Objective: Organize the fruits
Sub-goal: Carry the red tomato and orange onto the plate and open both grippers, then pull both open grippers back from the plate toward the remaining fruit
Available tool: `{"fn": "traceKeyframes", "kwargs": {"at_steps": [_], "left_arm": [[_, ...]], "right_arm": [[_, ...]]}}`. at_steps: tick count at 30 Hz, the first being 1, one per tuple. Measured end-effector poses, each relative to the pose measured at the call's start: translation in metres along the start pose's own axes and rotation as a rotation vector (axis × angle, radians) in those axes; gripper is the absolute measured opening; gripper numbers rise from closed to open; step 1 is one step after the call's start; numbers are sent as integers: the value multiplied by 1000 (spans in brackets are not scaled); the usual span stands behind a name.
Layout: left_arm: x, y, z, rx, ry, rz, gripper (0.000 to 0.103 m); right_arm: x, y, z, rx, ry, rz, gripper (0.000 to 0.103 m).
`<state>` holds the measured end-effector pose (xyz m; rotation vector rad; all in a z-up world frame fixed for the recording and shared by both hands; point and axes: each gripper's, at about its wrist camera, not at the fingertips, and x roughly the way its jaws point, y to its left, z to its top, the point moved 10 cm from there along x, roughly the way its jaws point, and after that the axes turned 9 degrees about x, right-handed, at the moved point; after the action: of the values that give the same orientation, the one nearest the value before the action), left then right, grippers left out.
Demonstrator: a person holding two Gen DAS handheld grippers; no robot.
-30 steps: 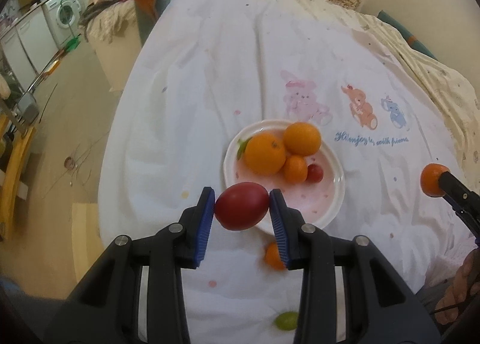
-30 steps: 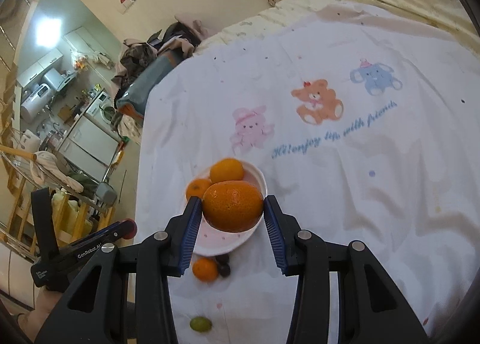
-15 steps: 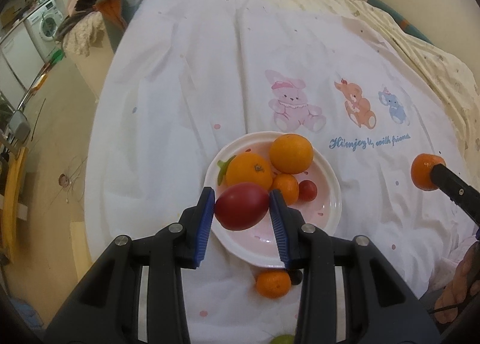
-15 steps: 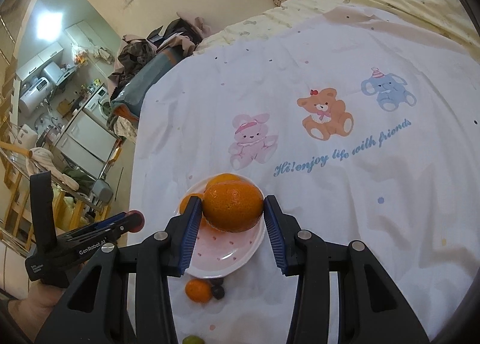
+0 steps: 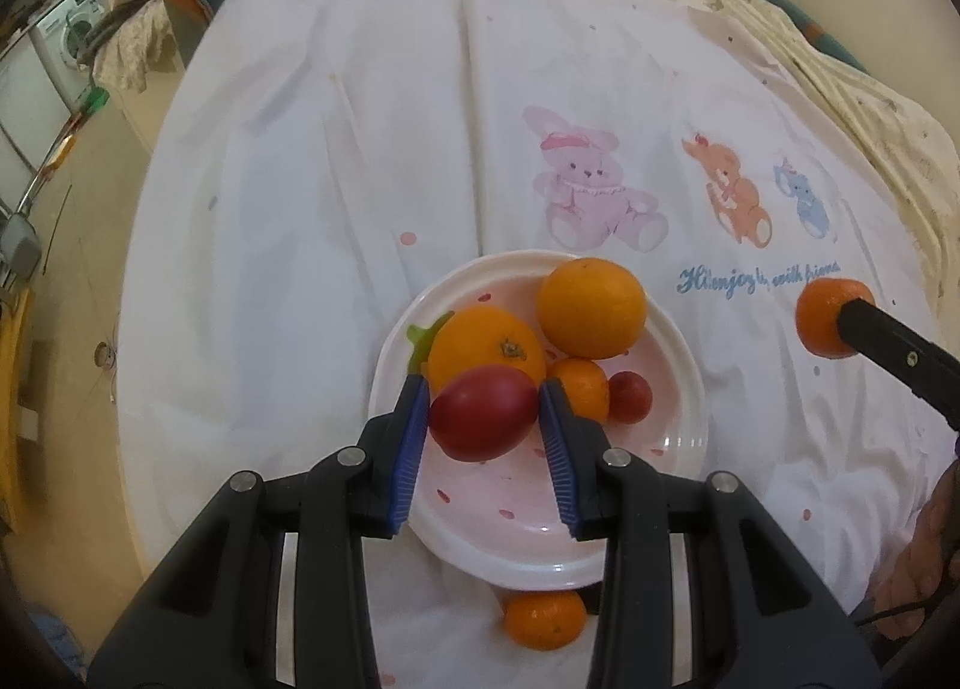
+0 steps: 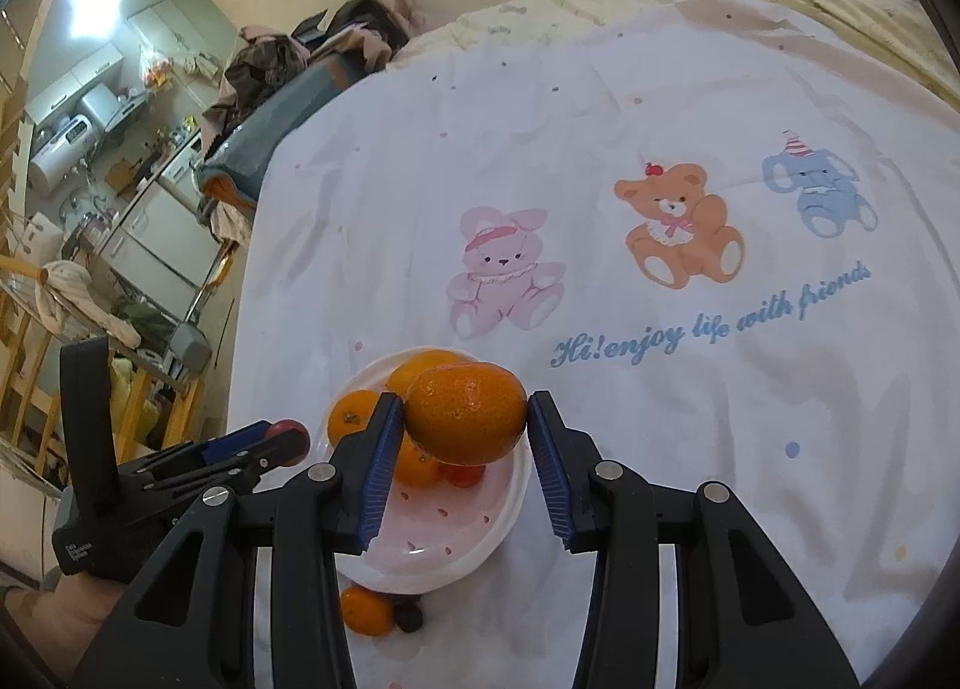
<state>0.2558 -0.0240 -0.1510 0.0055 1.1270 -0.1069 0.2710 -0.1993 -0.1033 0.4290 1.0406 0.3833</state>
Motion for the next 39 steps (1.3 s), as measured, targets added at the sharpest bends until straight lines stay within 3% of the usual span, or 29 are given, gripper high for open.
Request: {"fn": "traceKeyframes", "kwargs": {"at_steps": [10, 19, 32, 34, 36, 39], "left_arm": [[19, 9, -11, -5, 46, -8, 33], [31, 11, -21, -31, 97, -21, 34], [37, 7, -27, -33, 140, -39, 34], [37, 6, -27, -30, 144, -40, 41], [36, 6, -26, -29, 133, -33, 56], [34, 6, -24, -25, 123, -19, 59]], "right_arm": [[41, -3, -3, 10, 89, 15, 45], [84, -10, -27, 9, 206, -20, 45], [93, -21, -32, 22, 223, -48, 47], [92, -20, -31, 20, 218, -43, 48], [91, -19, -29, 16, 211, -44, 50], [86, -17, -25, 15, 192, -38, 61]]}}
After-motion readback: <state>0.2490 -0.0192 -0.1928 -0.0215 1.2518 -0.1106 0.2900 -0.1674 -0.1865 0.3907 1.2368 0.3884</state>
